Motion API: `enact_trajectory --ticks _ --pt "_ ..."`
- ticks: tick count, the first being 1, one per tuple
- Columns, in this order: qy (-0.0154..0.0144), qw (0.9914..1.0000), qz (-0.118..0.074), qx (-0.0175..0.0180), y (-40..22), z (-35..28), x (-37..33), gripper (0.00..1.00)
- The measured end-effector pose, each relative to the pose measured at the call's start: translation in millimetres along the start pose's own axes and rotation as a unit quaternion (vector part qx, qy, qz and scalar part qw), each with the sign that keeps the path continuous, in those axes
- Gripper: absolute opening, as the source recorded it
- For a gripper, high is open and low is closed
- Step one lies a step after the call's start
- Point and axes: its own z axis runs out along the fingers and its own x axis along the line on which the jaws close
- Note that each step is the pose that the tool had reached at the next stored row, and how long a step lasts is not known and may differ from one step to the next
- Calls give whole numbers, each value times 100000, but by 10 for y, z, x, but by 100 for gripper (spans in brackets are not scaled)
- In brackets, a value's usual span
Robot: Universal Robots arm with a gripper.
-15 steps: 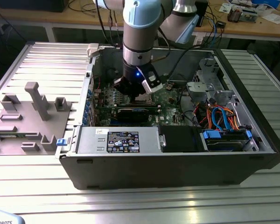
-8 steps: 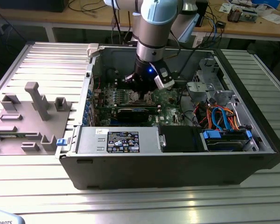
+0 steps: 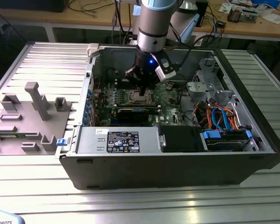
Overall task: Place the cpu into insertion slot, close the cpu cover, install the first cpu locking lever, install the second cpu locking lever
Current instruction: 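Install the second cpu locking lever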
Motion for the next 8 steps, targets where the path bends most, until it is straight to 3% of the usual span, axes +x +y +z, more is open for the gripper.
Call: enact_trajectory --ticks 8 --pt "-8 100000 12 -1 0 -7 1 11"
